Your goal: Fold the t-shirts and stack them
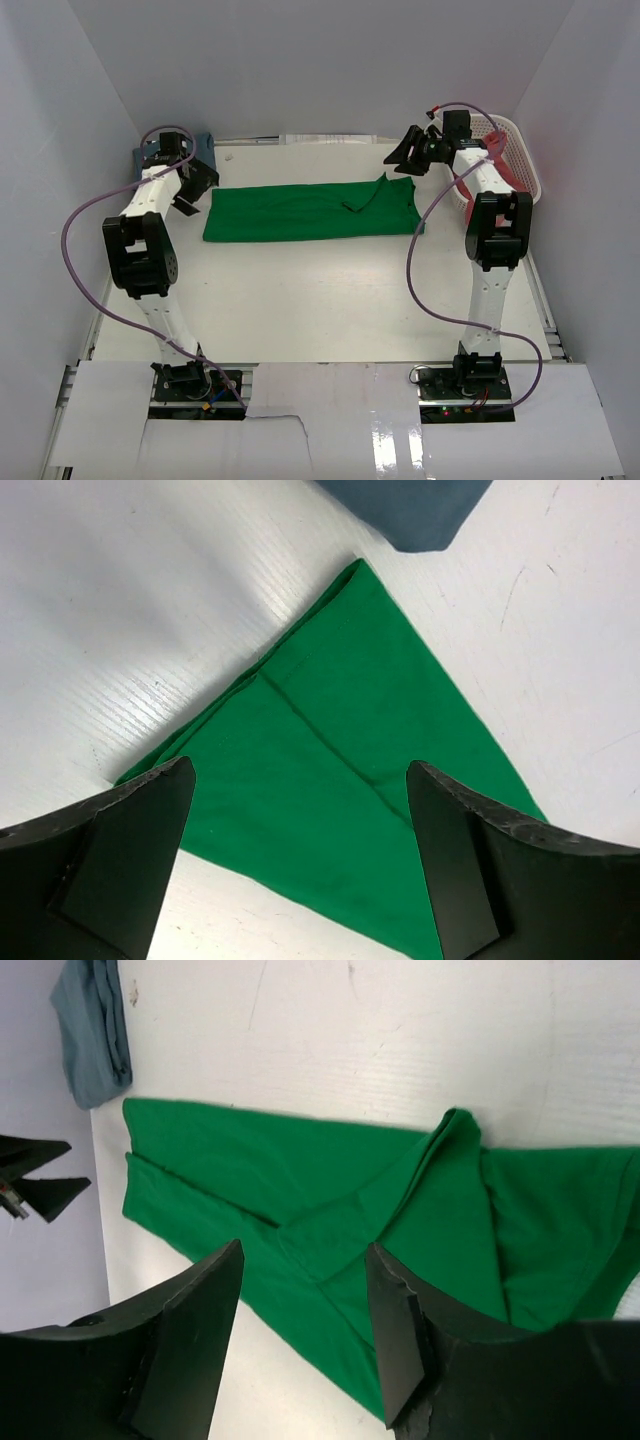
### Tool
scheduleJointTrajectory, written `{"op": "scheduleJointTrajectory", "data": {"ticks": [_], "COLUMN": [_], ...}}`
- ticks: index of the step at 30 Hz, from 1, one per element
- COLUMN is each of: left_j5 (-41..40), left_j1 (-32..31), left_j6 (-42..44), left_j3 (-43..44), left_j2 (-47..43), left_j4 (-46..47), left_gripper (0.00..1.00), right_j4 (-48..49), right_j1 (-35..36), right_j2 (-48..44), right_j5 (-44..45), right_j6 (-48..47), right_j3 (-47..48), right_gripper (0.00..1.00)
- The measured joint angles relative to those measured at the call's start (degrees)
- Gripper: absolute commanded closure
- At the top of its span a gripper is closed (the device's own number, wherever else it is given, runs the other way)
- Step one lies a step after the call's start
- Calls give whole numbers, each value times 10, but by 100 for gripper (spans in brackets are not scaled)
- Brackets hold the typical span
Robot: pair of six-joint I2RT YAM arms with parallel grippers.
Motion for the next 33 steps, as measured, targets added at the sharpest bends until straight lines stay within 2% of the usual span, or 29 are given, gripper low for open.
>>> {"op": "scheduleJointTrajectory", "data": {"ticks": [8,15,16,18,19,22,23,25,26,33], "left_j5": [37,168,179,200,211,247,260,280,288,320], "left_j1": [-20,-86,-101,-134,-149,-189,-197,-205,-206,-214], "left_j6": [73,122,124,127,127,123,120,113,108,87], "left_j3": [-24,-107,-111,-111,-111,-112,-114,-117,-118,-106], "left_j2": [-13,-30,-30,-30,-30,-30,-30,-29,-28,9], "left_j4": [49,118,121,128,138,163,174,193,202,237], "left_gripper": [7,17,25,32,41,54,69,85,100,100], "right_j4": [12,39,51,70,77,97,107,125,133,153], "right_j1": [7,40,44,56,60,67,67,68,68,75], "right_j2": [-56,-94,-95,-95,-94,-91,-89,-85,-82,-41], "right_j5": [-20,-45,-52,-64,-71,-87,-92,-98,-100,-102], "right_j6": [-4,-2,2,11,17,33,38,45,47,60], "right_j3": [-78,-191,-208,-248,-261,-280,-280,-279,-279,-255], "right_gripper": [45,44,44,44,44,44,43,43,43,42]}}
